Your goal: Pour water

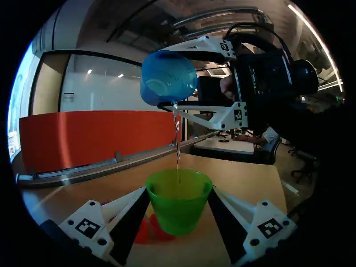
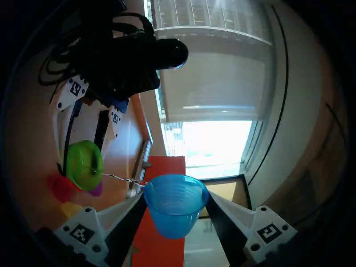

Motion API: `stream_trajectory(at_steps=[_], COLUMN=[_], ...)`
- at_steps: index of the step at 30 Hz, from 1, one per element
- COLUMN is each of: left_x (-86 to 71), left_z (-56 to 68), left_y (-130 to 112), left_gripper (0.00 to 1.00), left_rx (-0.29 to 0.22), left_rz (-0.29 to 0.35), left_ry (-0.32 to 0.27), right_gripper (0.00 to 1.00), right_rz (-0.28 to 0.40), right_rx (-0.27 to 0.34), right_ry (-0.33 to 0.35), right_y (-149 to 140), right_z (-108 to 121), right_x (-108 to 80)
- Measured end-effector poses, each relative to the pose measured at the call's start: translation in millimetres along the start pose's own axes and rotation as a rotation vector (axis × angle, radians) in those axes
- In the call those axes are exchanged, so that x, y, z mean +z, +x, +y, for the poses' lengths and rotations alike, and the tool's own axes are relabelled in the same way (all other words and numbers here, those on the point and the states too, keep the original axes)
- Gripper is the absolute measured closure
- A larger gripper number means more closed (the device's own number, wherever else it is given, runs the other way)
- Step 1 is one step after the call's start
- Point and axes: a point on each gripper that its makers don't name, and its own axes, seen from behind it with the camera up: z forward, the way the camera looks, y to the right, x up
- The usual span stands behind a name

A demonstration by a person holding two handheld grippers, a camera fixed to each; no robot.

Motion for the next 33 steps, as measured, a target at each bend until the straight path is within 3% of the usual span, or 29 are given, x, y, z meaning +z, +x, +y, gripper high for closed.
stream_trajectory(at_steps=[17, 33], left_x=[-0.9, -1.5], left_z=[-2.4, -1.6], left_y=[2.6, 3.0], left_gripper=[0.13, 0.13], left_rx=[-0.004, -0.006], left_rz=[0.006, 0.005], left_ry=[0.003, -0.005], right_gripper=[0.09, 0.09], right_rz=[0.006, 0.025], right_rx=[-0.072, -0.091], right_ry=[-0.020, -0.027], right_y=[3.4, 9.6], right_z=[4.3, 6.5], right_x=[2.1, 2.9])
